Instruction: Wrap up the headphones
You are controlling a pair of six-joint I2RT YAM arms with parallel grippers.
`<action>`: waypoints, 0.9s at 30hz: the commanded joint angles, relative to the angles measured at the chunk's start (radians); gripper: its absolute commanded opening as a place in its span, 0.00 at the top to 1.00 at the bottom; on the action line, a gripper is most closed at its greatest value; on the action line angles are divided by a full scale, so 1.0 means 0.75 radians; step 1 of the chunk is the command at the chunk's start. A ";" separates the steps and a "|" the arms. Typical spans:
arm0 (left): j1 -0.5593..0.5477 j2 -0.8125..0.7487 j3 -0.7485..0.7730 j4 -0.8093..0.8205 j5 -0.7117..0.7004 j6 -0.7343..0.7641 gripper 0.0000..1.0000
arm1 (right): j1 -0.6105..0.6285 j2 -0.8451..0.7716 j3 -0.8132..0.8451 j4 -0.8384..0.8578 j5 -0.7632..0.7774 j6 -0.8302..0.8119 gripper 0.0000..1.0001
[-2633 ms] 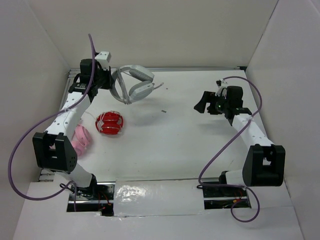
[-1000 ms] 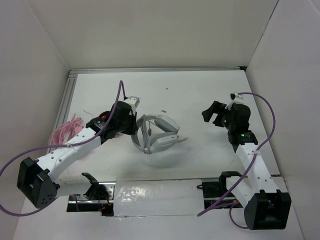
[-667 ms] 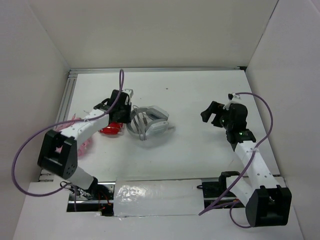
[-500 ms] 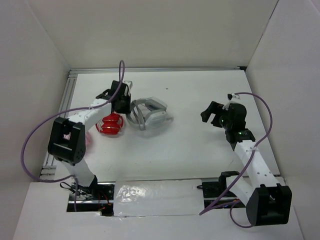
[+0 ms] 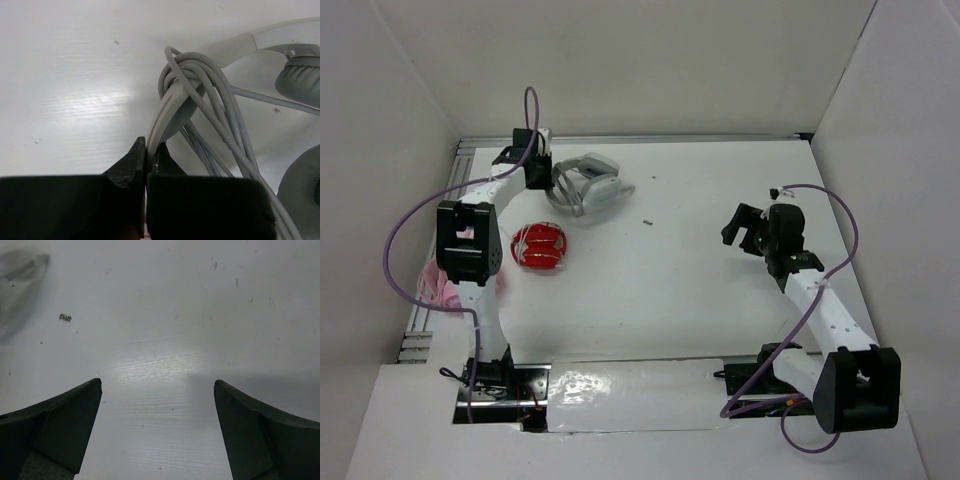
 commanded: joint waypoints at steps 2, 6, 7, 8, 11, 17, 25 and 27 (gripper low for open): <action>0.100 0.079 0.155 0.042 -0.047 -0.007 1.00 | 0.026 0.043 0.088 0.010 0.042 -0.015 0.00; 0.184 0.134 0.231 0.002 -0.088 -0.070 1.00 | 0.042 0.080 0.106 0.004 0.062 -0.023 0.00; 0.210 0.151 0.239 0.000 -0.092 -0.083 1.00 | 0.045 0.086 0.110 0.006 0.071 -0.023 0.00; 0.225 0.161 0.245 -0.005 -0.137 -0.111 1.00 | 0.049 0.094 0.114 0.002 0.077 -0.021 0.00; 0.263 0.206 0.296 -0.057 -0.231 -0.162 1.00 | 0.049 0.107 0.118 -0.006 0.091 -0.025 0.00; 0.315 0.251 0.307 -0.119 -0.362 -0.269 1.00 | 0.053 0.107 0.120 -0.012 0.116 -0.025 0.00; 0.309 0.188 0.258 -0.152 -0.352 -0.289 0.62 | 0.053 0.088 0.112 -0.022 0.116 -0.025 0.00; 0.302 0.151 0.225 -0.154 -0.318 -0.283 0.53 | 0.055 0.086 0.120 -0.028 0.116 -0.023 0.00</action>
